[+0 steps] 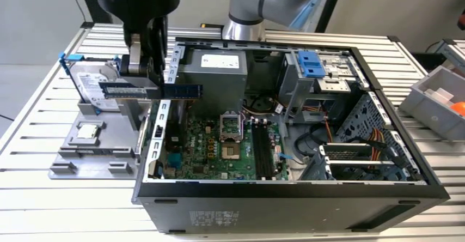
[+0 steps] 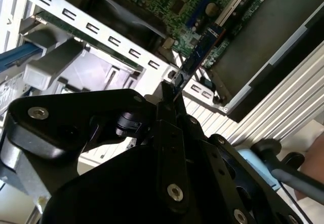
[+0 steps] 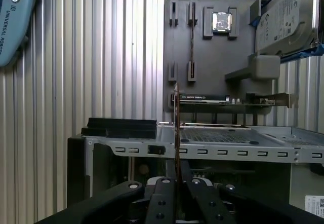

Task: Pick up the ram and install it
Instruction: 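Pick up the ram and move it above insertion slot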

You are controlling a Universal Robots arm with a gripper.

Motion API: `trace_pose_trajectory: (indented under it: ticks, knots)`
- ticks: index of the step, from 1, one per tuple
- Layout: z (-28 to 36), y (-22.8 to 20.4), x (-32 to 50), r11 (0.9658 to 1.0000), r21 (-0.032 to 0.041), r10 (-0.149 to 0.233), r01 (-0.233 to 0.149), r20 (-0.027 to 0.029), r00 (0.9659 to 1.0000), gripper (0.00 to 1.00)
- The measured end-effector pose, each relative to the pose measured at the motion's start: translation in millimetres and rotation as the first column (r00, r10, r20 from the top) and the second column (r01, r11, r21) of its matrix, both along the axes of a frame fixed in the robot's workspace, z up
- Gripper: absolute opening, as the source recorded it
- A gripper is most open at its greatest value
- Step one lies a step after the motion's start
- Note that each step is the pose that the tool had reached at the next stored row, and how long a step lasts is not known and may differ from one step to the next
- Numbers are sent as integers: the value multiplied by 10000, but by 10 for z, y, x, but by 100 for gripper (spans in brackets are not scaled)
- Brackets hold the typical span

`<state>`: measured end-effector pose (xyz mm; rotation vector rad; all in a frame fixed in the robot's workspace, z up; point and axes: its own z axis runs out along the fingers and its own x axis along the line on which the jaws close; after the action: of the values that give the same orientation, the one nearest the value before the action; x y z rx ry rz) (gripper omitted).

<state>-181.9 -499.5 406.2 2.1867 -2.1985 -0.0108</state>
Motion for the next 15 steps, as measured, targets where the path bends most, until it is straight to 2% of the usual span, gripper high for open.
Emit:
trace_pose_trajectory:
  ticks: [15]
  knots:
    - [0,0,185,10000,0,0,0,0,10000,0]
